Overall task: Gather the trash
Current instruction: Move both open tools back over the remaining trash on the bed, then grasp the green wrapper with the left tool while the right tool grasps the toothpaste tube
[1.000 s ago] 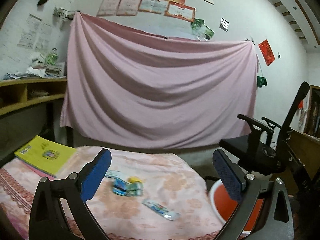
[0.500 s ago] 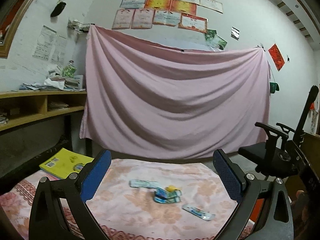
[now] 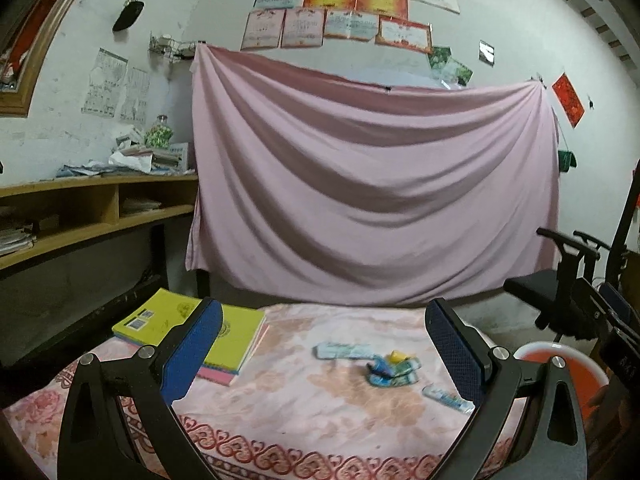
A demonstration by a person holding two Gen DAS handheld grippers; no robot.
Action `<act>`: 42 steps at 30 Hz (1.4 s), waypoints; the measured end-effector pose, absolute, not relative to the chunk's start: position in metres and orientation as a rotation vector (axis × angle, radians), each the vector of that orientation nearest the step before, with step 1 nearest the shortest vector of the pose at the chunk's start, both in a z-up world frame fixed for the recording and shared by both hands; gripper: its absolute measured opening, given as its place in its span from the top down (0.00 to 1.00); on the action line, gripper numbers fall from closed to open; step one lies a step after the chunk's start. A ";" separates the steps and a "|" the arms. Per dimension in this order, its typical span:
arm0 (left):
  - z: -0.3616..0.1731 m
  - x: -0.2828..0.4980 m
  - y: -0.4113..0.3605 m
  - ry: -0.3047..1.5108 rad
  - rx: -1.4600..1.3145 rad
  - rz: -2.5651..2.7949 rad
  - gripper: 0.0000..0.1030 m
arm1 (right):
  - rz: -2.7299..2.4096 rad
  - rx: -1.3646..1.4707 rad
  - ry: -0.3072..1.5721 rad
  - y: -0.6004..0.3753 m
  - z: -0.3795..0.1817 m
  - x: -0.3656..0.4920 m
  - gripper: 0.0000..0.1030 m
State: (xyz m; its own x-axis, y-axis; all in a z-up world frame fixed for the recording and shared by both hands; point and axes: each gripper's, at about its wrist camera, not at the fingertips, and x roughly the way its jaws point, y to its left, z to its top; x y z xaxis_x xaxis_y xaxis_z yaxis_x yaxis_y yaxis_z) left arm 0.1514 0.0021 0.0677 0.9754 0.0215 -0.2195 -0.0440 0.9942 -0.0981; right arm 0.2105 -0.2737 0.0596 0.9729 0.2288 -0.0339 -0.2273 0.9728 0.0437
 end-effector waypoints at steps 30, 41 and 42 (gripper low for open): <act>-0.021 0.263 0.008 0.746 -0.080 -0.058 0.30 | 0.438 -0.121 0.817 -0.220 -0.024 0.310 0.29; -0.030 0.294 -0.016 0.808 -0.089 -0.223 0.53 | 0.454 -0.040 0.843 -0.237 -0.025 0.320 0.83; -0.030 0.296 -0.019 0.814 -0.088 -0.236 0.56 | 0.450 -0.010 0.846 -0.242 -0.025 0.322 0.84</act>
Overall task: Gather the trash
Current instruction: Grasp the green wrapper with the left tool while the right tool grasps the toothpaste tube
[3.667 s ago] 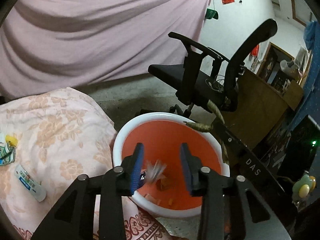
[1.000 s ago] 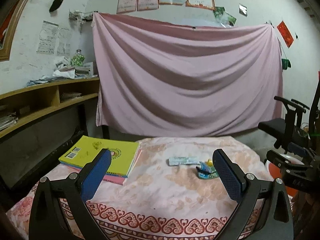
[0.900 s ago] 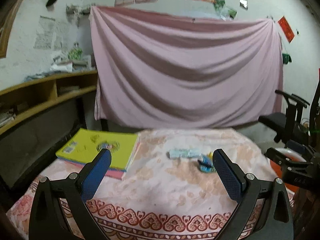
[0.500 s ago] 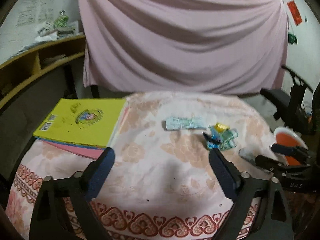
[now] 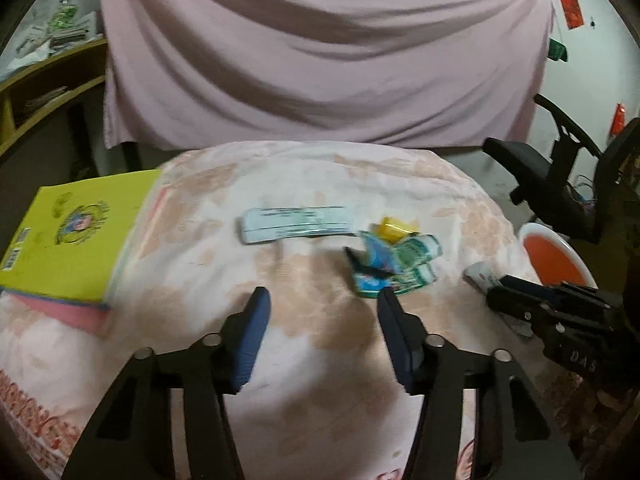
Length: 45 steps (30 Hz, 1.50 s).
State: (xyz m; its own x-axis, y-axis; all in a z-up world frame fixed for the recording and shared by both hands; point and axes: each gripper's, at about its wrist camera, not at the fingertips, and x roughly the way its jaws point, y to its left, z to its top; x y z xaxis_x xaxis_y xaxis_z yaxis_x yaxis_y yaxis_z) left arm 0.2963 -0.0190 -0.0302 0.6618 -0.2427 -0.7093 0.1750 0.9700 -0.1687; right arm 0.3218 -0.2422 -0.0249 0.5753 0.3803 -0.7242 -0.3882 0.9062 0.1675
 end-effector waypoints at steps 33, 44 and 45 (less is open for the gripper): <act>-0.007 0.296 -0.045 0.783 -0.153 -0.271 0.96 | 0.421 0.037 0.812 -0.249 -0.021 0.320 0.84; -0.014 0.275 -0.079 0.821 -0.005 -0.303 0.97 | 0.414 0.054 0.787 -0.254 -0.016 0.309 0.84; -0.014 0.277 -0.081 0.825 0.005 -0.300 0.97 | 0.412 0.060 0.790 -0.255 -0.017 0.309 0.84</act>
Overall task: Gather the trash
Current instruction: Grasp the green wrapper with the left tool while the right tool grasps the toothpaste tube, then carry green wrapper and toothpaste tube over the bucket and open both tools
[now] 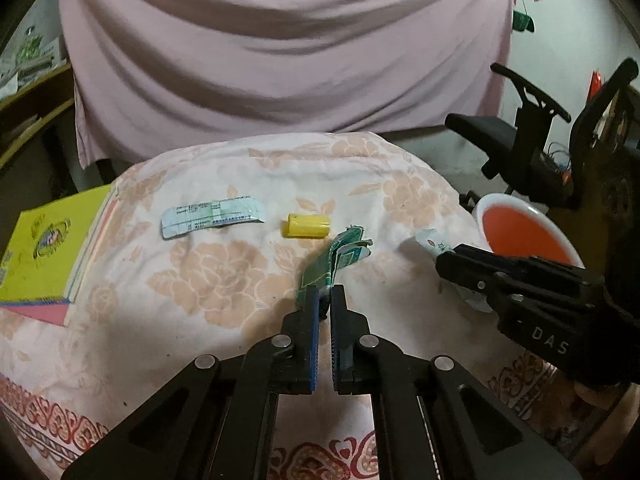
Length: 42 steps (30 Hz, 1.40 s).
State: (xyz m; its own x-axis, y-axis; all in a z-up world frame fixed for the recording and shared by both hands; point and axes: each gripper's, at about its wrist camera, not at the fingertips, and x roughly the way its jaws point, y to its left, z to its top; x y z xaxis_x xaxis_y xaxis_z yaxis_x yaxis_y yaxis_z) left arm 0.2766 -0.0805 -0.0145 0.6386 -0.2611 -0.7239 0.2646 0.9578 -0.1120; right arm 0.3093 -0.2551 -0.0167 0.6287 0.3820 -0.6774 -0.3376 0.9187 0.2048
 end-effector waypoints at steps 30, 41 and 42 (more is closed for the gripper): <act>0.071 0.176 -0.103 0.303 -0.137 -0.300 0.99 | 0.314 0.076 0.043 -0.299 0.063 0.196 0.84; 0.100 0.160 -0.151 0.119 -0.028 -0.385 0.99 | 0.148 0.106 -0.138 -0.341 0.078 0.169 0.83; 0.100 0.160 -0.157 0.113 -0.014 -0.397 0.99 | 0.135 0.111 -0.142 -0.347 0.077 0.168 0.83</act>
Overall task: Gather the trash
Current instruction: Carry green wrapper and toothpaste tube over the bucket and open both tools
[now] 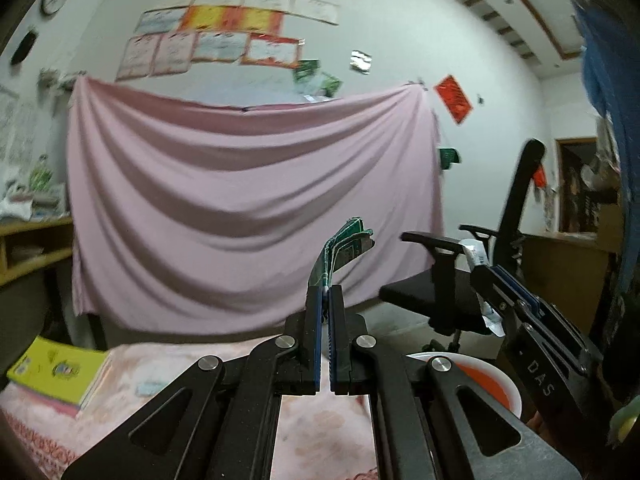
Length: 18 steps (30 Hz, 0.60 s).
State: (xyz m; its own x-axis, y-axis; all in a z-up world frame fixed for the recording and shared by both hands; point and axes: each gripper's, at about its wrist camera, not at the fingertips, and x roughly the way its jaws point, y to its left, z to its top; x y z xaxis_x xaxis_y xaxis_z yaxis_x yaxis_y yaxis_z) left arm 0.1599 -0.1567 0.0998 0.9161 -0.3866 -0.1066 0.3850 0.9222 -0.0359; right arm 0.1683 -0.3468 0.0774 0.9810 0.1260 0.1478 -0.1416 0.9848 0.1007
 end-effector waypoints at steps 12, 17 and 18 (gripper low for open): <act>0.086 0.189 -0.227 0.182 0.049 -0.562 0.99 | 0.006 0.208 -0.068 -0.405 0.065 0.179 0.83; 0.078 0.204 -0.249 0.260 0.047 -0.613 0.99 | -0.031 0.249 -0.004 -0.423 0.058 0.186 0.82; 0.076 0.208 -0.253 0.278 0.045 -0.619 0.99 | -0.035 0.258 0.009 -0.426 0.056 0.188 0.82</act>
State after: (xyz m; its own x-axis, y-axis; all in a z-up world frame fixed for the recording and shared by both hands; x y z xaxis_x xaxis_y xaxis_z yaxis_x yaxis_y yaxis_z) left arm 0.2076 -0.2533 0.0759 0.7784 -0.5666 -0.2703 0.5785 0.8146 -0.0413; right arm 0.1875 -0.4264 0.0560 0.9993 -0.0340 -0.0133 0.0362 0.9662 0.2552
